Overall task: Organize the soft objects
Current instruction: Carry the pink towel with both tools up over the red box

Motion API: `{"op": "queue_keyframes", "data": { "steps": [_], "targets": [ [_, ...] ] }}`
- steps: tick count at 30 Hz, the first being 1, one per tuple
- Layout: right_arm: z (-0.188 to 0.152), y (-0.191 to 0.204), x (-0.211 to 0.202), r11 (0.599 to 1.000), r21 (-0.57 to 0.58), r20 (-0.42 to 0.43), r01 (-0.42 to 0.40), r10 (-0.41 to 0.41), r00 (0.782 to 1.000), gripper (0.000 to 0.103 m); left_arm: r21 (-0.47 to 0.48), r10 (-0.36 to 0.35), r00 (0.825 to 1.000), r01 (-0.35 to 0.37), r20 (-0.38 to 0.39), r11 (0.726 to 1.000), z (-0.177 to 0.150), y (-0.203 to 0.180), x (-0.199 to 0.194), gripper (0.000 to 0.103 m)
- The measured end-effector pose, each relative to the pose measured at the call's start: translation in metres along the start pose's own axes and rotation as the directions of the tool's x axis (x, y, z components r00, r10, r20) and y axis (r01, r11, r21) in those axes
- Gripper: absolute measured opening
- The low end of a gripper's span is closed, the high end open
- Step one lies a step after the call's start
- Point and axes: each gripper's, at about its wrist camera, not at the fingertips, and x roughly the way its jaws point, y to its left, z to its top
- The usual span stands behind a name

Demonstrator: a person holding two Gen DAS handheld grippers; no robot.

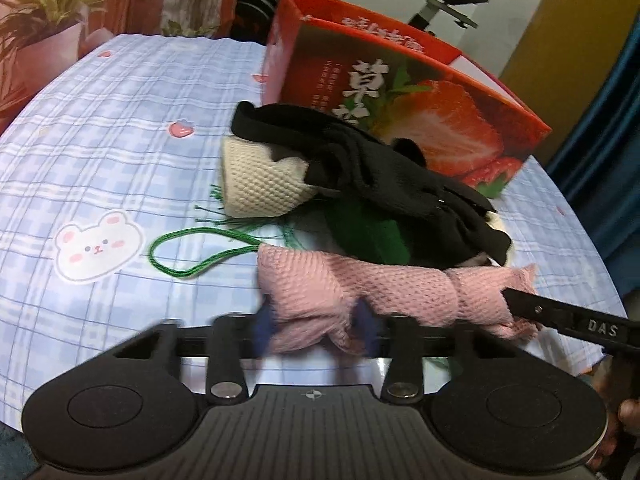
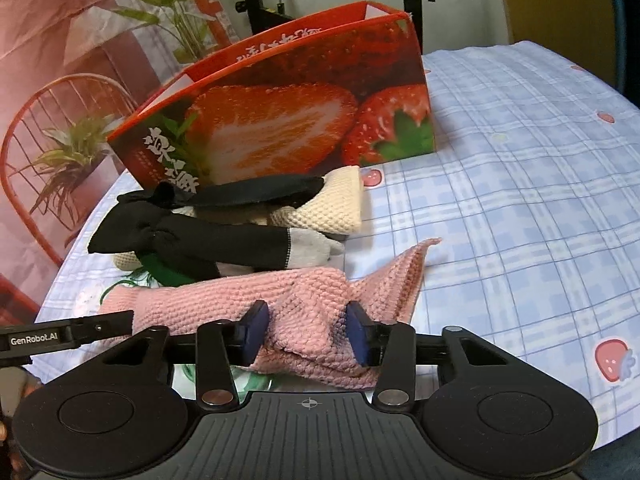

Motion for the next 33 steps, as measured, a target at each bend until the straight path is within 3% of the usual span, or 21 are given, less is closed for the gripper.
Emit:
{"op": "queue_keyframes", "data": {
  "steps": [6,11,19,22,29,33],
  "targets": [
    [0.002,0.011,-0.012,0.998,-0.055,0.044,0.007,-0.005,0.999,0.021,0.036,-0.002,0.998,-0.001,0.068,0.999,0.003,-0.009,-0.016,0.027],
    [0.010,0.019,-0.031,0.994,-0.106,0.121,0.016,-0.003,0.993,0.019,0.065,-0.024,0.990,0.015,0.140,0.998,0.010,-0.020,-0.037,0.027],
    [0.039,0.035,-0.064,0.983,-0.183,0.256,-0.002,0.050,0.965,0.019,0.122,-0.014,0.956,-0.023,0.292,0.992,0.035,-0.035,-0.075,0.027],
    [0.057,0.047,-0.064,0.972,-0.233,0.268,0.003,0.062,0.961,0.019,0.101,-0.036,0.954,0.005,0.298,0.995,0.057,-0.038,-0.079,0.027],
    [0.107,0.071,-0.065,0.951,-0.310,0.297,-0.015,0.111,0.948,0.018,0.144,-0.037,0.922,-0.020,0.385,0.989,0.110,-0.053,-0.091,0.027],
    [0.140,0.078,-0.056,0.935,-0.354,0.319,0.020,0.101,0.942,0.018,0.166,-0.028,0.923,-0.039,0.384,0.985,0.146,-0.060,-0.078,0.027]
  ]
}}
